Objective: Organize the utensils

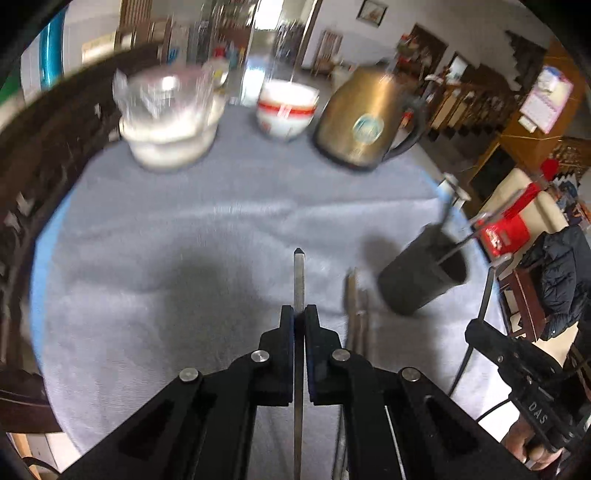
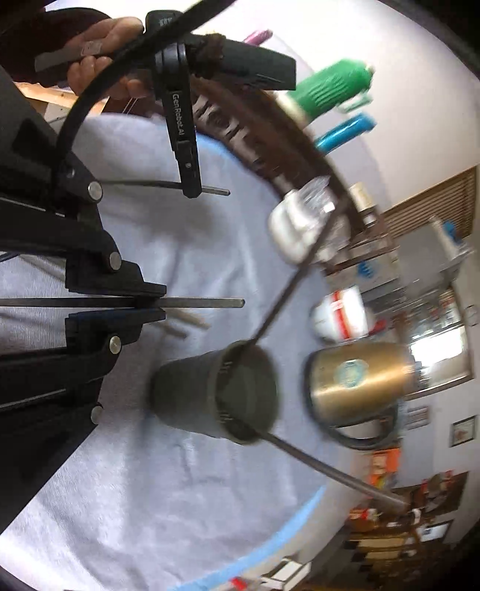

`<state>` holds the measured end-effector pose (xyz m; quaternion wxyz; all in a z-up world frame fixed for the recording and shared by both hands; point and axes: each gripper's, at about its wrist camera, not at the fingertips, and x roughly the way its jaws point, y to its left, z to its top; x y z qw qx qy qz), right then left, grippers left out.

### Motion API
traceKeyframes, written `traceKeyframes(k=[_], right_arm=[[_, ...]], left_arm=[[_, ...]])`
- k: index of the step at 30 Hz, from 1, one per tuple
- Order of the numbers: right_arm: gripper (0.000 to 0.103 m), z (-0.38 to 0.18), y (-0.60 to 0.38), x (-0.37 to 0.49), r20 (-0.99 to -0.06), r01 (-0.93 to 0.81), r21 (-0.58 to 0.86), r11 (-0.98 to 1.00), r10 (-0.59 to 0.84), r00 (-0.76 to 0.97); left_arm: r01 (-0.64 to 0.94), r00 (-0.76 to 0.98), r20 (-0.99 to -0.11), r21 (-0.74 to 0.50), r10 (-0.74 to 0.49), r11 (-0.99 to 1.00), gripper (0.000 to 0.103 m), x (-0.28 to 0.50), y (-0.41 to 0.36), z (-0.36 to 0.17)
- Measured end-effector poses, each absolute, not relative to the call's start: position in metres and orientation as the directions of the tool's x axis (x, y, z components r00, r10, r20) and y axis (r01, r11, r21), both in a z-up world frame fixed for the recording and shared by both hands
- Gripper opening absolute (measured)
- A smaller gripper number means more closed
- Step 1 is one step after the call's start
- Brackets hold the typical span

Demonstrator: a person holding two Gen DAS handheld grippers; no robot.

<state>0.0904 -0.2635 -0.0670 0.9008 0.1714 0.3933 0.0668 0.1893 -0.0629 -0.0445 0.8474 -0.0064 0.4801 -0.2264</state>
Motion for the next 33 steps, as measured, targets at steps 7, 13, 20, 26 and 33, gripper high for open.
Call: traceKeyframes(k=[7,13,20,26,33], right_arm=[[0.006,-0.022,-0.279,0.059,-0.562,0.014,0.376,0.927,0.216,0.798],[0.006,0.007,-0.288,0.047,-0.473,0.030,0.398,0.917,0.177,0.863],[0.006,0.042,-0.302,0.043,-0.382,0.043,0.389,0.920,0.119,0.916],[0.006,0.068,-0.321,0.049,-0.336,0.080,0.381,0.921,0.058,0.940],[0.006,0.090,-0.339,0.056,-0.269,0.150,0.361,0.920,-0.052,0.962]], left_arm=[[0.439,0.533,-0.718,-0.218,-0.448,0.872,0.005,0.156,-0.068,0.012],[0.467,0.579,-0.653,-0.223,-0.487,0.855,0.005,0.148,-0.077,0.043],[0.491,0.616,-0.597,-0.220,-0.514,0.843,0.005,0.149,-0.095,0.078],[0.528,0.644,-0.536,-0.206,-0.546,0.824,0.005,0.152,-0.117,0.118],[0.541,0.680,-0.454,-0.220,-0.576,0.812,0.005,0.164,-0.146,0.143]])
